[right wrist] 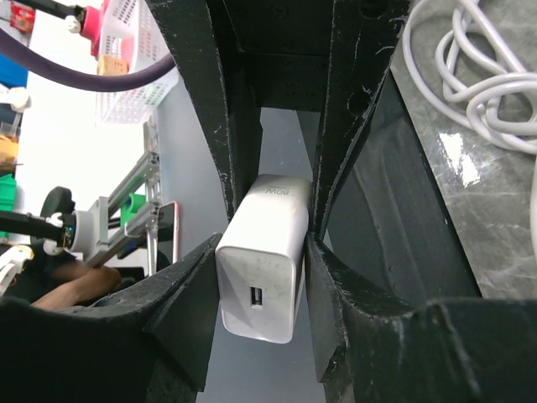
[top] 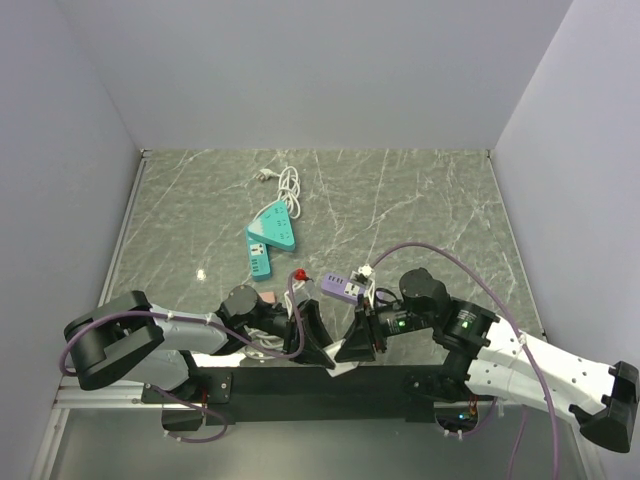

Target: Insert the plug

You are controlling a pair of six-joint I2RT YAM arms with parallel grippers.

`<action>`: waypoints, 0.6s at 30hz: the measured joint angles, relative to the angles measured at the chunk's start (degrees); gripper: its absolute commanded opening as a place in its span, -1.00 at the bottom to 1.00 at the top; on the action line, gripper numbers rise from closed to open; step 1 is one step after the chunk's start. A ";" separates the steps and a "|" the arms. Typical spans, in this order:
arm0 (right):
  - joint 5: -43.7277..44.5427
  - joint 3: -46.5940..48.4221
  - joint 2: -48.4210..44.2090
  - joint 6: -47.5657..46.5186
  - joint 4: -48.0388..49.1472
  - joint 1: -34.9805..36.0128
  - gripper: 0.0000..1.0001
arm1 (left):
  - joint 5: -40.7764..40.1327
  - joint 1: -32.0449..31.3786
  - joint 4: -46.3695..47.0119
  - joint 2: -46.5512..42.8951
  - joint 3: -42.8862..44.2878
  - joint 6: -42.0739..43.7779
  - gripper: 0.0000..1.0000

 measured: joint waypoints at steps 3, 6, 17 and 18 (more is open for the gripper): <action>0.39 0.00 0.46 0.00 -0.11 0.74 -0.03 | 0.59 -0.04 -0.66 0.00 0.00 -0.04 -0.99; 0.90 0.00 0.50 -0.02 -0.33 1.11 -0.02 | 0.68 -0.09 -0.87 0.02 0.00 -0.02 -0.99; 4.96 0.20 0.46 -0.24 -2.36 2.43 -1.00 | -0.02 -0.09 -2.36 -0.02 -0.02 0.31 -0.99; 5.81 0.37 0.44 -0.28 -2.73 2.56 -1.00 | -0.46 -0.09 -2.45 -0.09 -0.02 0.70 -0.99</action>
